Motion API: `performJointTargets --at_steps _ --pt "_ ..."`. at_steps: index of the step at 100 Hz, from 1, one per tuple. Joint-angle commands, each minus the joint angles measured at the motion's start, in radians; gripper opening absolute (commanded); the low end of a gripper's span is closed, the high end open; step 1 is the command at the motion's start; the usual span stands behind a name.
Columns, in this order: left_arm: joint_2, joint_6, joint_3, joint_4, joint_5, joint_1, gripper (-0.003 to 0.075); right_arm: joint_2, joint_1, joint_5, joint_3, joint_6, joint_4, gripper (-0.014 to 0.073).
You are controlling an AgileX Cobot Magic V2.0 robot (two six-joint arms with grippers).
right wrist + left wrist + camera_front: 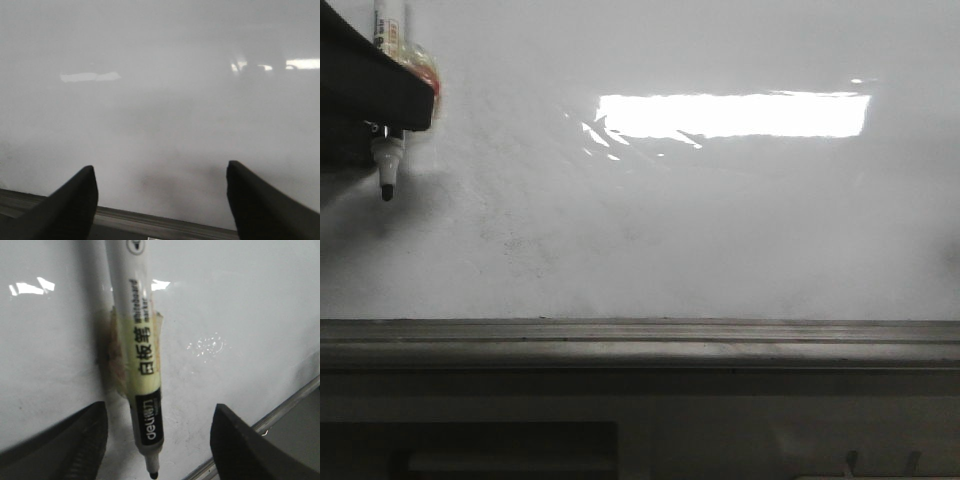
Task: Write number 6 on whiteboard
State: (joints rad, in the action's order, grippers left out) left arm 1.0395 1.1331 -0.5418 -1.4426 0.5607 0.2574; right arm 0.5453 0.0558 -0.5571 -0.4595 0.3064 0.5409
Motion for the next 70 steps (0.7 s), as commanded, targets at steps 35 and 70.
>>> performJointTargets --at_steps 35,70 --pt "-0.004 0.082 -0.040 -0.045 -0.001 0.008 -0.0020 0.010 -0.006 0.084 -0.037 0.012 0.022 0.0488" --pt "-0.057 0.140 -0.074 0.074 0.183 0.024 -0.0020 0.120 0.038 -0.115 -0.146 0.269 0.245 0.0488"
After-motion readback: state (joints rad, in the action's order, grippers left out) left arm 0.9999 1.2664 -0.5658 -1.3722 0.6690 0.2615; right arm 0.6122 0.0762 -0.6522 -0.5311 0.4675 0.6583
